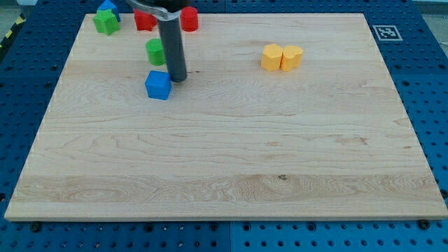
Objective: Move your arm to the green star
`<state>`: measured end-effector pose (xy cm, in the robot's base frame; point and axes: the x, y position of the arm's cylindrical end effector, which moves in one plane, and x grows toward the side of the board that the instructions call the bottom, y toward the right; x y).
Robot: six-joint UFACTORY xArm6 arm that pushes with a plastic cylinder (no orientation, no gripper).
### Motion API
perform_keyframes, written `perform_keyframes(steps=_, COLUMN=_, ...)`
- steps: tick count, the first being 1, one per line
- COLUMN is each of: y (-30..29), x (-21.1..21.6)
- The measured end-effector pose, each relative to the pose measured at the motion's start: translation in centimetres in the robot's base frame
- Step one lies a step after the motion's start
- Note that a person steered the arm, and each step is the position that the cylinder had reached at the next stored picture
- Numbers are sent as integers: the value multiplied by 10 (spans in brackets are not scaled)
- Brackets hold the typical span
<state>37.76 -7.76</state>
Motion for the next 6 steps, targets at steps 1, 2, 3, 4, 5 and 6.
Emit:
perform_keyframes(steps=1, y=27, x=-3)
perform_keyframes(steps=2, y=41, x=-19)
perform_keyframes(steps=3, y=42, x=-62)
perform_keyframes(steps=4, y=38, x=-101)
perform_keyframes(steps=5, y=3, x=-118)
perform_keyframes(steps=6, y=-41, x=-116)
